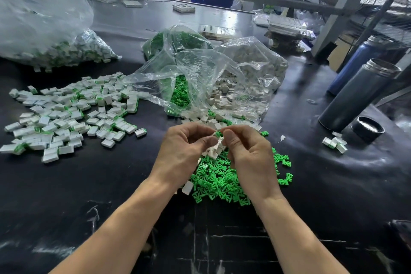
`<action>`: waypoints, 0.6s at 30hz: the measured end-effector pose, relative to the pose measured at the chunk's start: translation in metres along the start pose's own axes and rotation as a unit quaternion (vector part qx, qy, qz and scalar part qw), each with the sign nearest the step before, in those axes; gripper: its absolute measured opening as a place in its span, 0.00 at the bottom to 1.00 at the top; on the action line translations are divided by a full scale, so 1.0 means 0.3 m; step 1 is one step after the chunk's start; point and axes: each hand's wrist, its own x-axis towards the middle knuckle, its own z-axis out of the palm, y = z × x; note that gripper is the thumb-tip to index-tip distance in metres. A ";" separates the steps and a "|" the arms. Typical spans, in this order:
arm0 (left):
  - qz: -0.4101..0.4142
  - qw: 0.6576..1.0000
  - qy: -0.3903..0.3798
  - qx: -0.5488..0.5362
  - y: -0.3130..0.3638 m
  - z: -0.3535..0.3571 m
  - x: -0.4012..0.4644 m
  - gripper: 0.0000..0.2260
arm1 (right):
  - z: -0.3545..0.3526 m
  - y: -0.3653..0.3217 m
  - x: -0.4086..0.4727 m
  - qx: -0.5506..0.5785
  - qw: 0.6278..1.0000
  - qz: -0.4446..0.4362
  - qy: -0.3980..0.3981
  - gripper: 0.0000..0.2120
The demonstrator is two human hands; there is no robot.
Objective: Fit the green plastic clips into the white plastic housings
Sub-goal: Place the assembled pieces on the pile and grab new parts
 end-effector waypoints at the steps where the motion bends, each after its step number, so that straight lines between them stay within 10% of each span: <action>1: 0.001 1.000 -0.003 0.001 -0.002 -0.001 0.000 0.03 | 0.001 -0.001 -0.002 -0.013 1.000 -0.003 -0.010 0.03; 18: 0.021 0.999 -0.019 0.037 -0.019 -0.005 0.005 0.04 | 0.001 0.017 0.000 -0.053 0.999 0.005 -0.006 0.05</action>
